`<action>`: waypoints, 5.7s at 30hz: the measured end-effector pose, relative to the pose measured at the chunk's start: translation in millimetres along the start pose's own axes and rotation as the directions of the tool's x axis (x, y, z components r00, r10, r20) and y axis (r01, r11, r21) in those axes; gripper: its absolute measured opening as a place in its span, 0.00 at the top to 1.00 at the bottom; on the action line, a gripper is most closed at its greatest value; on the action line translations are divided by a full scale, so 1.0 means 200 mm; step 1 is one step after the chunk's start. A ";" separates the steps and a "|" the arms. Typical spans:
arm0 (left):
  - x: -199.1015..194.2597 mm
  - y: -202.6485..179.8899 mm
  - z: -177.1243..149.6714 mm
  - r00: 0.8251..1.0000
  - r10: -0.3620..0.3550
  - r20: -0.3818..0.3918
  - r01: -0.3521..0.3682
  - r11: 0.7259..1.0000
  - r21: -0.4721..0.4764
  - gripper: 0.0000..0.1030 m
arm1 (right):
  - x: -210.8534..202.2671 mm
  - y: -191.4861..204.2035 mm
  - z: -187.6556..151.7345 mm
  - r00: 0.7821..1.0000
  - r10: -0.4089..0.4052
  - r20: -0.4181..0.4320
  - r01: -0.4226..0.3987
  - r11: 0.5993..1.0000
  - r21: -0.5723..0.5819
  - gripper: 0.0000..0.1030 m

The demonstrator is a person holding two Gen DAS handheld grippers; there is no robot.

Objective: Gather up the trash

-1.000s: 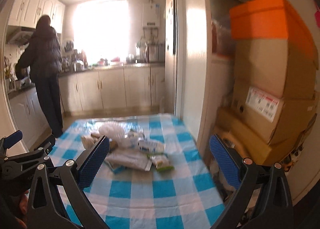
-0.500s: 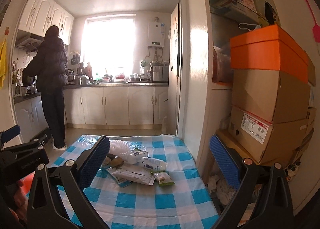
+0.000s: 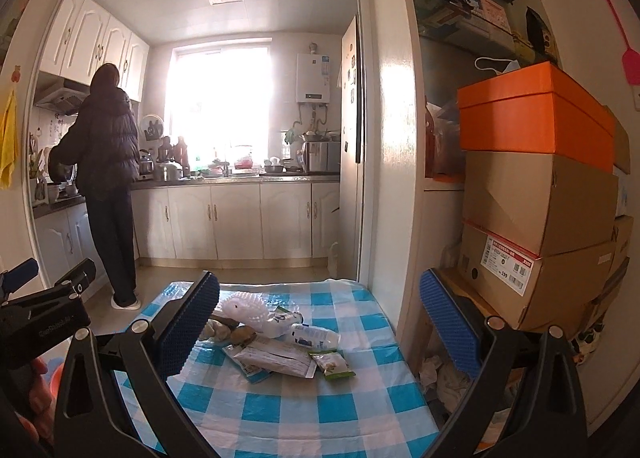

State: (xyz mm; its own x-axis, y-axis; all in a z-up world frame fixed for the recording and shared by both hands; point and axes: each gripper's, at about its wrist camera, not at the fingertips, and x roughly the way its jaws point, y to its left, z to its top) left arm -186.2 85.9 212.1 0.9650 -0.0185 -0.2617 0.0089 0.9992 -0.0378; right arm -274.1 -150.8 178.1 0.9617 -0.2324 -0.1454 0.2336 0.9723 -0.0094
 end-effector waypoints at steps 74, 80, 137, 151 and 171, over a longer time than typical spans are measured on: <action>1.49 -0.21 -0.48 0.863 -0.137 -0.486 0.143 0.989 -0.025 0.20 | 1.81 0.08 -0.39 0.617 0.628 -0.474 -0.441 0.775 0.452 0.06; 1.55 -0.20 -0.50 0.842 -0.142 -0.521 0.143 0.989 -0.037 0.37 | 1.97 0.28 -0.37 0.590 0.610 -0.528 -0.498 0.791 0.356 0.07; 0.68 1.18 -0.58 0.846 0.156 -0.509 -0.288 0.939 -0.190 0.69 | 1.06 1.66 -0.59 0.172 0.778 -0.604 -0.808 0.463 0.366 0.85; 0.75 1.49 -0.86 0.777 0.140 -0.614 -0.360 0.898 -0.251 0.59 | 1.02 2.11 -0.80 0.165 0.688 -0.706 -0.831 0.483 0.277 0.53; 0.59 1.46 -0.71 0.836 0.186 -0.517 -0.368 0.888 -0.277 0.19 | 1.00 1.63 -0.61 0.303 0.751 -0.587 -0.766 0.558 0.319 0.15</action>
State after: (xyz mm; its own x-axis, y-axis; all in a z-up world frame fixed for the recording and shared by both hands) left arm -107.2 371.5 33.6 0.6728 0.1523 -0.7240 -0.4199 0.8843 -0.2041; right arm -22.3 123.3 24.6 0.3825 0.6745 -0.6315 -0.5609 0.7126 0.4214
